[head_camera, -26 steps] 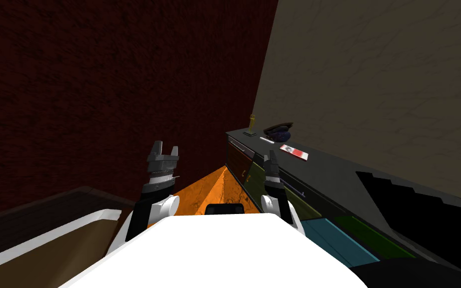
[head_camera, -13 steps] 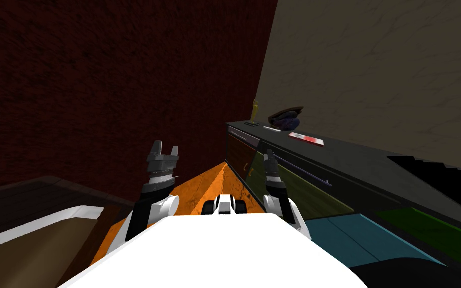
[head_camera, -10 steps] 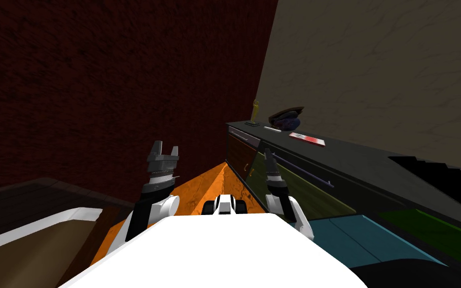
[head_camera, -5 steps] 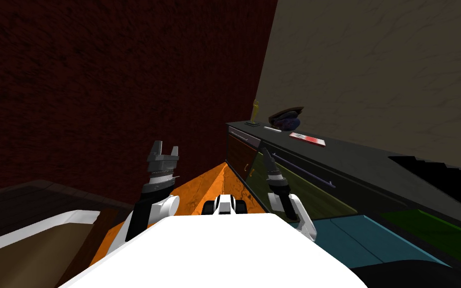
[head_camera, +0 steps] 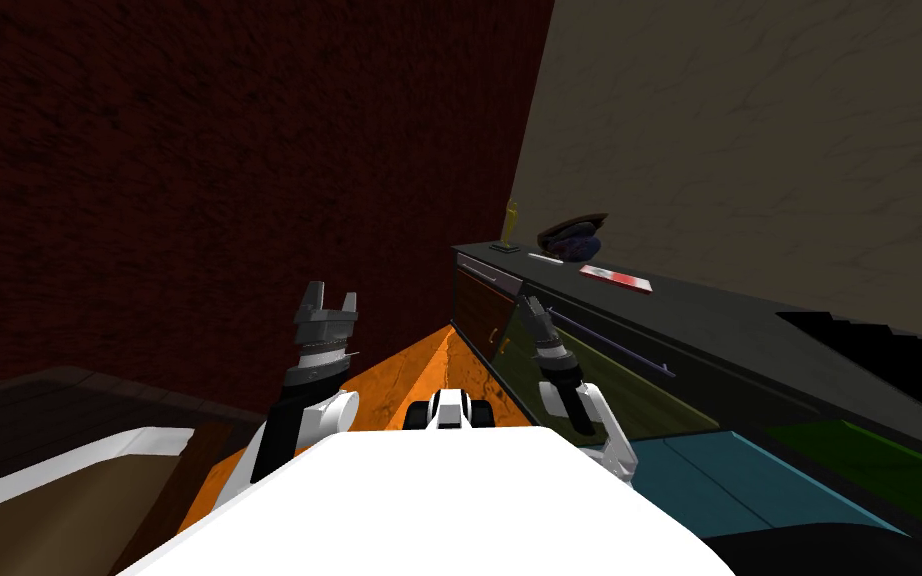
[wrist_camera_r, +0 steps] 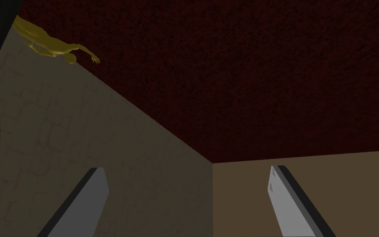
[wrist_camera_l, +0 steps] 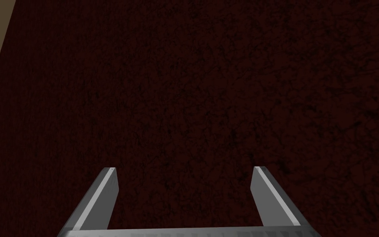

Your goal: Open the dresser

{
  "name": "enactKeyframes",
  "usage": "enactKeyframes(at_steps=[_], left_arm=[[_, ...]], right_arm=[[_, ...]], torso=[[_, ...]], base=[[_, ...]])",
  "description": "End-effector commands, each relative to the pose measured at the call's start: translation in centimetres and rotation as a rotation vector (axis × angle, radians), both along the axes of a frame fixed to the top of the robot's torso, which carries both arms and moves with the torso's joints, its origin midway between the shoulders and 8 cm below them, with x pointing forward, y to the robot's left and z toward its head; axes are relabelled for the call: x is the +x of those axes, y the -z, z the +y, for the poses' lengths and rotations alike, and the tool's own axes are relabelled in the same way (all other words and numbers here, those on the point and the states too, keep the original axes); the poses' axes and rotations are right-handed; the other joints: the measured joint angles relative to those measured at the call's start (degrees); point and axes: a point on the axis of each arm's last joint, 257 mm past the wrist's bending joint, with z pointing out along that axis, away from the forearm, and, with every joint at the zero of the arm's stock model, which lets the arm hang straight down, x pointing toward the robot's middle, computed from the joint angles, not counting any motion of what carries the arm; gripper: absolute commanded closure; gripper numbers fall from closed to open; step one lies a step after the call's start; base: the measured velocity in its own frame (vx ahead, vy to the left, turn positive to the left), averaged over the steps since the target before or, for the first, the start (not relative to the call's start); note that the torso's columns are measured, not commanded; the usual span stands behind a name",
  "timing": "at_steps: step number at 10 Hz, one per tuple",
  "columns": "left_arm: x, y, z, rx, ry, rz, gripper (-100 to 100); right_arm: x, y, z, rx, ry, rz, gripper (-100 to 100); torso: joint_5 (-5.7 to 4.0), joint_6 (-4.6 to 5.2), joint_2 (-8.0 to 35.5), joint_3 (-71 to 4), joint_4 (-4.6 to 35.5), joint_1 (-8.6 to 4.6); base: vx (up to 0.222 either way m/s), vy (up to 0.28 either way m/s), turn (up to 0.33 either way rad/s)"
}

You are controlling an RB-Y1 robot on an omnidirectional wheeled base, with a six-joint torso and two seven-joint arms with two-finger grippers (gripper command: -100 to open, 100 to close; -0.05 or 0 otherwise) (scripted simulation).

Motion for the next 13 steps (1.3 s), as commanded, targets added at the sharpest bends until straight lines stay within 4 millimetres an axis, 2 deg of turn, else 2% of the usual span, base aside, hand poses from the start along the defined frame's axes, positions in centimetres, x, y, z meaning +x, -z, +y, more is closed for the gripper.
enactKeyframes(at_steps=[1,5,13], left_arm=[[0.0,0.0,0.0,0.0,0.0,0.0,0],[0.0,0.0,0.0,0.0,0.0,0.0,0],[0.0,0.0,0.0,0.0,0.0,0.0,0]], right_arm=[[0.0,-0.3,0.8,-0.119,0.019,-0.034,-100],[-0.1,-1.0,1.9,-0.297,0.047,-0.101,-100],[0.5,-0.2,3.6,-0.566,0.099,-0.158,-100]], torso=[[0.0,0.0,0.0,0.0,0.0,0.0],[0.0,0.0,0.0,0.0,0.0,0.0],[0.0,0.0,0.0,0.0,0.0,0.0]], base=[[0.018,0.016,-0.015],[0.012,0.013,-0.017],[0.014,0.014,-0.011]])
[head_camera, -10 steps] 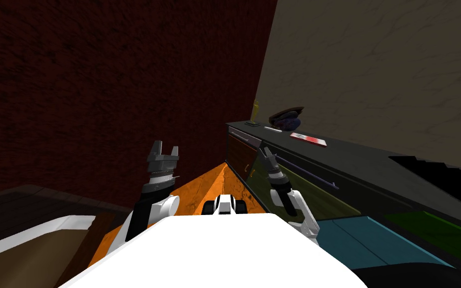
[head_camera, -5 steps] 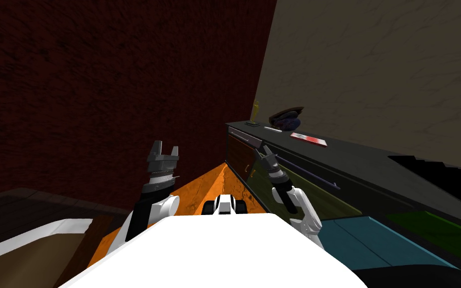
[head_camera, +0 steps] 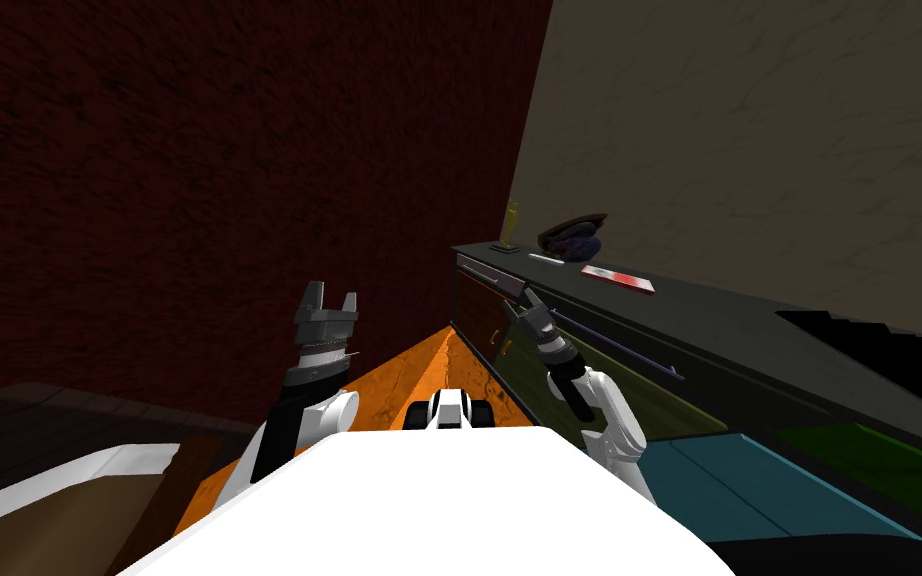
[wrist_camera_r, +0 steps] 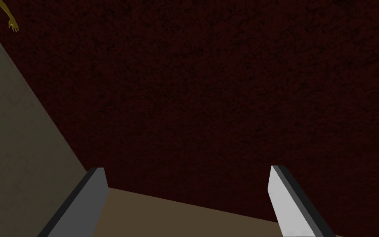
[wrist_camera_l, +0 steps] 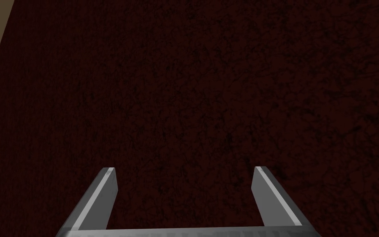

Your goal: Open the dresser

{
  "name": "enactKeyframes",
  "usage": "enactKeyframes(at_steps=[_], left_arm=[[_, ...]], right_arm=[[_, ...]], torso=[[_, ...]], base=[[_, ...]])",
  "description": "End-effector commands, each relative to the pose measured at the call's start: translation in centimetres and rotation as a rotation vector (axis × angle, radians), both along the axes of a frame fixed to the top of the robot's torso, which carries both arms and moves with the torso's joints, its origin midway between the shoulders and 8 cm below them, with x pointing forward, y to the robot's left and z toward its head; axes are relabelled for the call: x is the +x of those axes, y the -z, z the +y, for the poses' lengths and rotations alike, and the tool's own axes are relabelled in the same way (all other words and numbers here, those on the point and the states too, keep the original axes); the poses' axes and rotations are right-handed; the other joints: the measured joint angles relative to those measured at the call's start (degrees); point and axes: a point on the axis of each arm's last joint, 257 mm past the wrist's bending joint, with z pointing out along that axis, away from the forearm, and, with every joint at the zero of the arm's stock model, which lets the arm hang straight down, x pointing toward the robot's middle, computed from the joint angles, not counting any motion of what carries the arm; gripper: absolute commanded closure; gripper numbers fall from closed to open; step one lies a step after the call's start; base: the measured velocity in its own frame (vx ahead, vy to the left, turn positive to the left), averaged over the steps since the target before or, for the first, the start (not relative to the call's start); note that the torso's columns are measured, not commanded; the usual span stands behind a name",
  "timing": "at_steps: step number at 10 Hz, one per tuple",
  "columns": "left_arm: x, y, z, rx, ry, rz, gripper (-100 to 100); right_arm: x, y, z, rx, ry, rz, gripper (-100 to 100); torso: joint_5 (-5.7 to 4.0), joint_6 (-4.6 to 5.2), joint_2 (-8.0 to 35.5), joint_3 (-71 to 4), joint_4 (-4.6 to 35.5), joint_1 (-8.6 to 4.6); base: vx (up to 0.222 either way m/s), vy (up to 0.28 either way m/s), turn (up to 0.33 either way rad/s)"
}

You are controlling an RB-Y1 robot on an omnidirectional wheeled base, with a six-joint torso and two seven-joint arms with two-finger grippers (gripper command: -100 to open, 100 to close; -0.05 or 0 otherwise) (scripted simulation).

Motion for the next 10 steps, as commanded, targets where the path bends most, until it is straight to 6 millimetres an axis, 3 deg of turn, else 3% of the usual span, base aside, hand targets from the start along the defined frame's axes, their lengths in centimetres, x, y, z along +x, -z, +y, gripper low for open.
enactKeyframes(at_steps=[1,10], left_arm=[[0.0,0.0,0.0,0.0,0.0,0.0,0],[0.0,0.0,0.0,0.0,0.0,0.0,0]], right_arm=[[0.1,0.0,0.5,-0.107,0.016,-0.038,-100],[1.3,1.4,1.6,-0.431,0.079,-0.121,-100]], torso=[[-0.01,0.0,0.0,0.0,0.0,-0.02],[-0.01,0.0,0.0,0.0,0.0,-0.04]], base=[[0.016,0.015,-0.021],[0.015,0.013,-0.006]])
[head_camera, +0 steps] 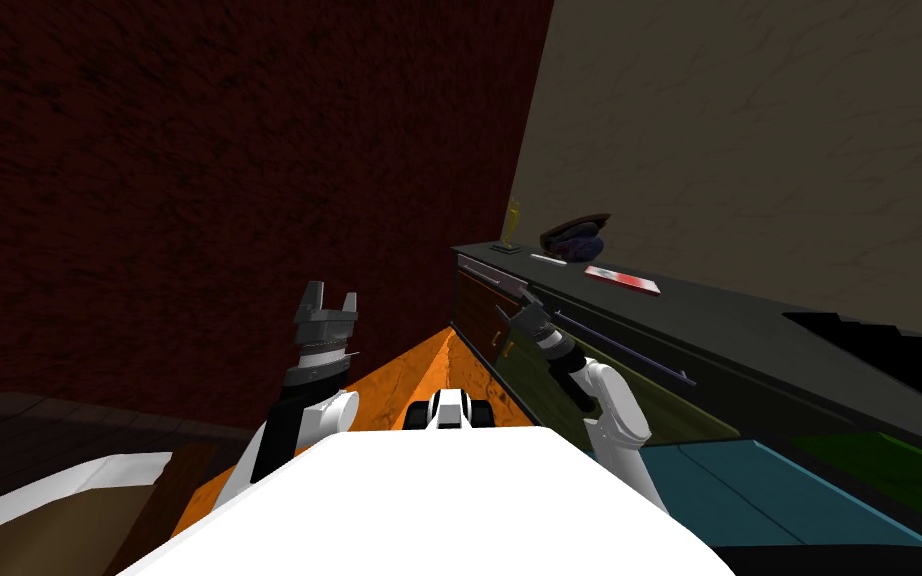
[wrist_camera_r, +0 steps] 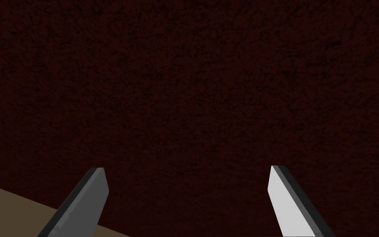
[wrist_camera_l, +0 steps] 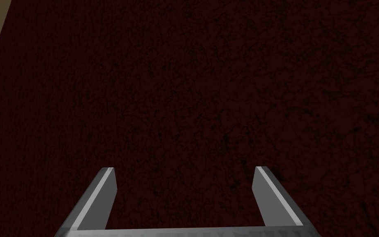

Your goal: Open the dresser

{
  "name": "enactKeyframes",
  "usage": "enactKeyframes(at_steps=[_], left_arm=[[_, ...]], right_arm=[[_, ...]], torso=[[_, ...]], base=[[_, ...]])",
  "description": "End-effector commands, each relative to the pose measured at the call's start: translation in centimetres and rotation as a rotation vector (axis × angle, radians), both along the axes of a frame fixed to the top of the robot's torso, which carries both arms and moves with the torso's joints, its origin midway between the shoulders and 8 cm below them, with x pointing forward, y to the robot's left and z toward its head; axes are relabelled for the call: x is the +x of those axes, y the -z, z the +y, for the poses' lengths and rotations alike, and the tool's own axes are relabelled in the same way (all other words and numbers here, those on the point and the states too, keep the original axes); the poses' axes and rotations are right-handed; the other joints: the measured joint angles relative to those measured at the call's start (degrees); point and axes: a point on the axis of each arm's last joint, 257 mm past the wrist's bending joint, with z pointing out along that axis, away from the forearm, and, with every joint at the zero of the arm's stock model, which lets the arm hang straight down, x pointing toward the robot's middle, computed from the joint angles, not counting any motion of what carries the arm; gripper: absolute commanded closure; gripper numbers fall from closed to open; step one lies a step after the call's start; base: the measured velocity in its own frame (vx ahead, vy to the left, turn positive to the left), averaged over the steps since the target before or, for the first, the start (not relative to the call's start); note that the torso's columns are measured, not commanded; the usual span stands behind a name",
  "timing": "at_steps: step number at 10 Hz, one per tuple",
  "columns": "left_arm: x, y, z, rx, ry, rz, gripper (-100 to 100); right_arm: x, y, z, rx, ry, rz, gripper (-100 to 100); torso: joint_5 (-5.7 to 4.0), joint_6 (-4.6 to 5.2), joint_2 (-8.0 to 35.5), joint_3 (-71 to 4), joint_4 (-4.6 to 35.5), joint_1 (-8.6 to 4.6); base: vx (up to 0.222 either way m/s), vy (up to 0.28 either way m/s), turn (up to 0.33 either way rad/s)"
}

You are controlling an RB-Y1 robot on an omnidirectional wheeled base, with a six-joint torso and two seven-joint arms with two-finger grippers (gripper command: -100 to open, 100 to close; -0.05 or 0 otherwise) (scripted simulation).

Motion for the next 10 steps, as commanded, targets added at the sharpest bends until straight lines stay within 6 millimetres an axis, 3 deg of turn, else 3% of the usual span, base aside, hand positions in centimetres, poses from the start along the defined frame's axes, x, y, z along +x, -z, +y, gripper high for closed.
enactKeyframes(at_steps=[1,10], left_arm=[[0.0,0.0,0.0,0.0,0.0,0.0,0],[0.0,0.0,0.0,0.0,0.0,0.0,0]], right_arm=[[0.5,0.5,0.2,-0.105,0.02,-0.026,-100],[2.5,2.8,0.0,-0.417,0.09,-0.082,-100]], torso=[[0.0,0.0,0.0,0.0,0.0,0.02],[0.01,-0.01,0.0,0.0,0.0,0.04]], base=[[0.019,0.014,-0.003],[0.016,0.013,0.003]])
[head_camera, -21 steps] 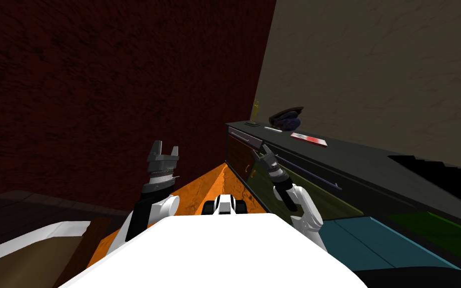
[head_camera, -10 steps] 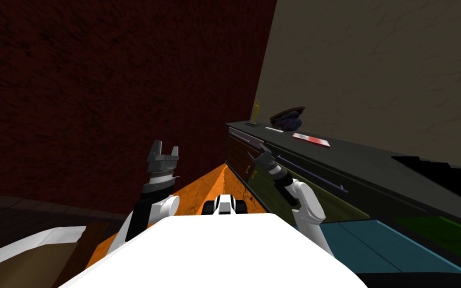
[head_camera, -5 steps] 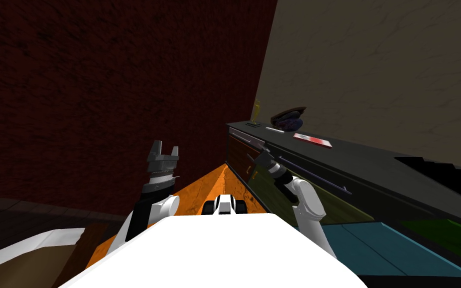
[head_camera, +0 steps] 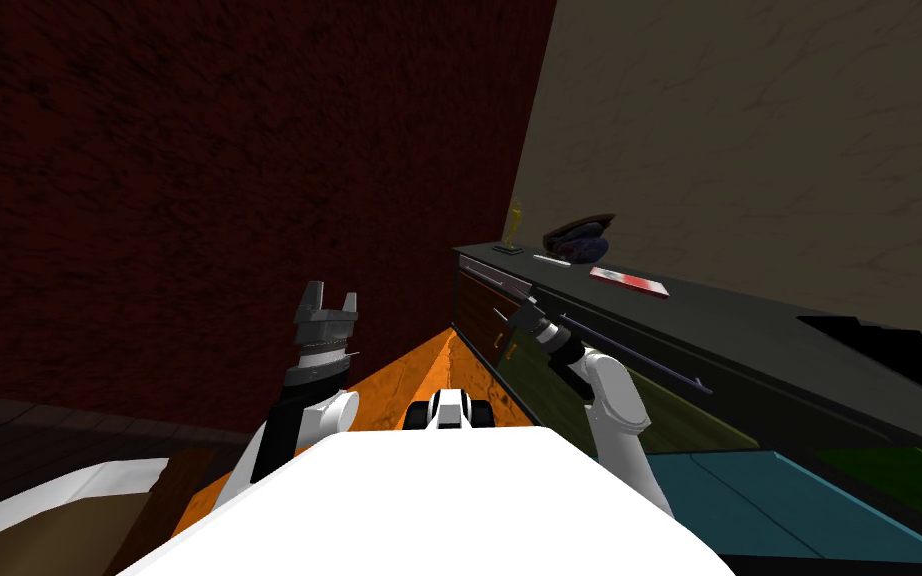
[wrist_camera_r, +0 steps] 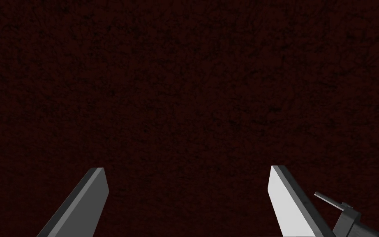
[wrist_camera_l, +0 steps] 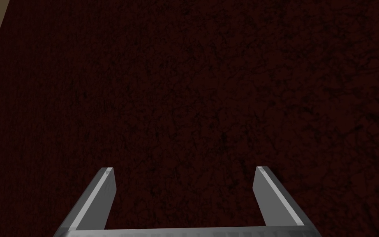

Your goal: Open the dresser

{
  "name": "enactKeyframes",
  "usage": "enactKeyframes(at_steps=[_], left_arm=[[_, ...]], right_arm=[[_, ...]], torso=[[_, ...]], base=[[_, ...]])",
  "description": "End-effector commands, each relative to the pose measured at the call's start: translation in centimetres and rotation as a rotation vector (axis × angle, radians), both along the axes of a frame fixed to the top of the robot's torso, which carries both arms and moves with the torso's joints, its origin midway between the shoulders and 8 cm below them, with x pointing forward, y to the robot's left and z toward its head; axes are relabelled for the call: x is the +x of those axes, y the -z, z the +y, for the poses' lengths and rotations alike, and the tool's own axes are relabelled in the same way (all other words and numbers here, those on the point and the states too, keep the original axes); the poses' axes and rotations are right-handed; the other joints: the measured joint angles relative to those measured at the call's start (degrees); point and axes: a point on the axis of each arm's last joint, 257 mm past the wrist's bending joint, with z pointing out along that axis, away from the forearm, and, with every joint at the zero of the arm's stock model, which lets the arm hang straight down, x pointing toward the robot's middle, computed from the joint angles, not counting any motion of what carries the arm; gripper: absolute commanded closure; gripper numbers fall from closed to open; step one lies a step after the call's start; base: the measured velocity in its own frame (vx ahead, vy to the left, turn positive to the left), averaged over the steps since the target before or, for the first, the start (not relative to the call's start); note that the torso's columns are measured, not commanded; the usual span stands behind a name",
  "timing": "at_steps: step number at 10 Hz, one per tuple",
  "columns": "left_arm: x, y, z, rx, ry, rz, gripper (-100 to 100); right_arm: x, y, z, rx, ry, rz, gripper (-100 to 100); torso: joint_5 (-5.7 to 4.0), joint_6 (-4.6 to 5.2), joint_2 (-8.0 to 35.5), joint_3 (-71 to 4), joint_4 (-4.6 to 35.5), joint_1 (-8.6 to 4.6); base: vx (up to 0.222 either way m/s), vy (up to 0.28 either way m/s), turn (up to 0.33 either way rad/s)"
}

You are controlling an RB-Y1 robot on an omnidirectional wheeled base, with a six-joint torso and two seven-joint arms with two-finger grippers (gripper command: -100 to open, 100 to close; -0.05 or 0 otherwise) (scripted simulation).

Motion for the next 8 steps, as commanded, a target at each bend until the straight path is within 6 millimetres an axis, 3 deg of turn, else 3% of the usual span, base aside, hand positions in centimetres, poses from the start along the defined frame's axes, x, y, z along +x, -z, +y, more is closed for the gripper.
enactKeyframes(at_steps=[1,8], left_arm=[[0.0,0.0,0.0,0.0,0.0,0.0,0],[0.0,0.0,0.0,0.0,0.0,0.0,0]], right_arm=[[0.6,0.8,-0.2,-0.069,0.021,-0.005,-100],[2.9,3.0,-1.6,-0.334,0.088,-0.032,-100]], torso=[[0.0,0.01,0.0,0.0,0.0,-0.01],[-0.01,0.0,0.0,0.0,0.0,-0.04]], base=[[0.009,0.005,0.0],[0.019,0.011,0.016]])
